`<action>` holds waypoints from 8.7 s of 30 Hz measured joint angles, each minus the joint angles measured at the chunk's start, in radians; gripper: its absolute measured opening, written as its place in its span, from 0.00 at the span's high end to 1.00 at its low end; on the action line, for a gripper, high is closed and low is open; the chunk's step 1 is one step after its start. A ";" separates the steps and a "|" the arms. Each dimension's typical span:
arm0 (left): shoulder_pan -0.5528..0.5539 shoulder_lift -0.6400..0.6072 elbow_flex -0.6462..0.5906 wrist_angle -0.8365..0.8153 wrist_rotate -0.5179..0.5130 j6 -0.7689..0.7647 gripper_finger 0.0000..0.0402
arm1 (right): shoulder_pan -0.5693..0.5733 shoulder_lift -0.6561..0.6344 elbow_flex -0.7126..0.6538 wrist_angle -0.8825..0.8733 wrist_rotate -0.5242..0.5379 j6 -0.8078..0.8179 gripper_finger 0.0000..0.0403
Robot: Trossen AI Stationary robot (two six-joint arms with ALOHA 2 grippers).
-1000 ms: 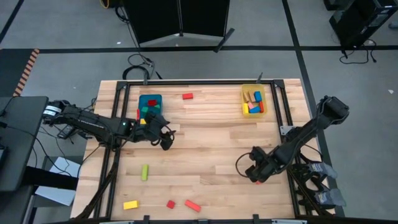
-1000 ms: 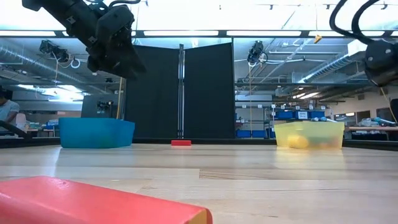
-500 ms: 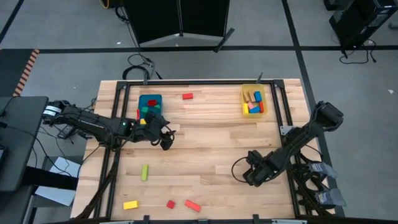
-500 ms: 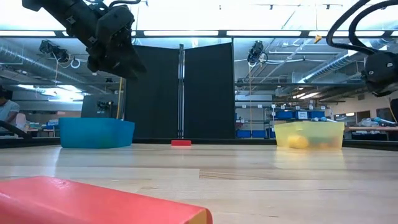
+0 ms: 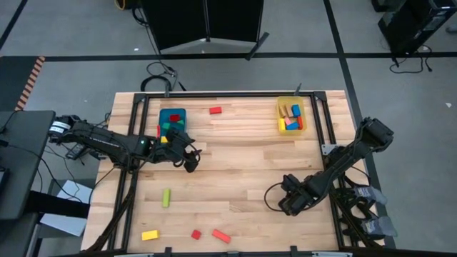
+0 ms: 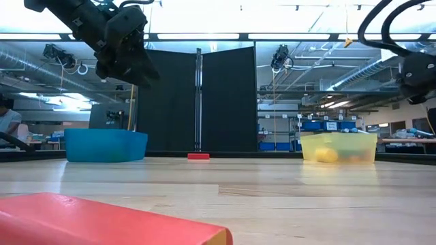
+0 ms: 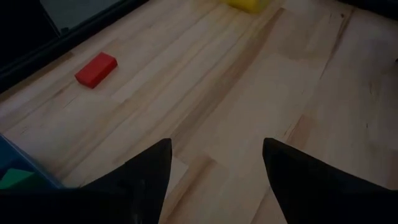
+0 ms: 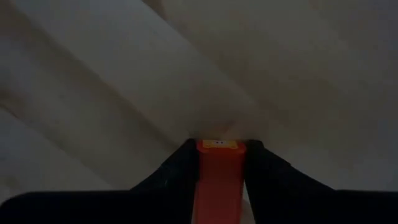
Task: Sort blocks by size
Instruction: Put the large orange block into the yellow bin, then put the large red block into the yellow bin, then put the large light orange block into the yellow bin
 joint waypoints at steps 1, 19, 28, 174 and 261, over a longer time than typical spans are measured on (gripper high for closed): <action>0.000 0.000 0.000 0.000 0.000 0.000 0.35 | 0.000 -0.010 -0.003 0.008 0.011 -0.012 0.71; 0.000 0.000 0.000 0.059 0.003 -0.006 0.35 | -0.271 -0.385 -0.003 0.142 0.624 -0.549 0.71; 0.000 0.000 0.000 0.056 0.005 -0.074 0.35 | -0.733 -0.621 -0.002 0.114 0.838 -0.885 0.71; 0.524 1.447 1.615 0.212 0.745 0.160 0.67 | -0.301 -0.628 -0.002 0.925 0.531 -1.720 0.39; -0.160 -0.275 -0.255 0.540 0.216 0.214 0.99 | -0.165 0.620 0.960 0.395 0.274 -1.165 0.39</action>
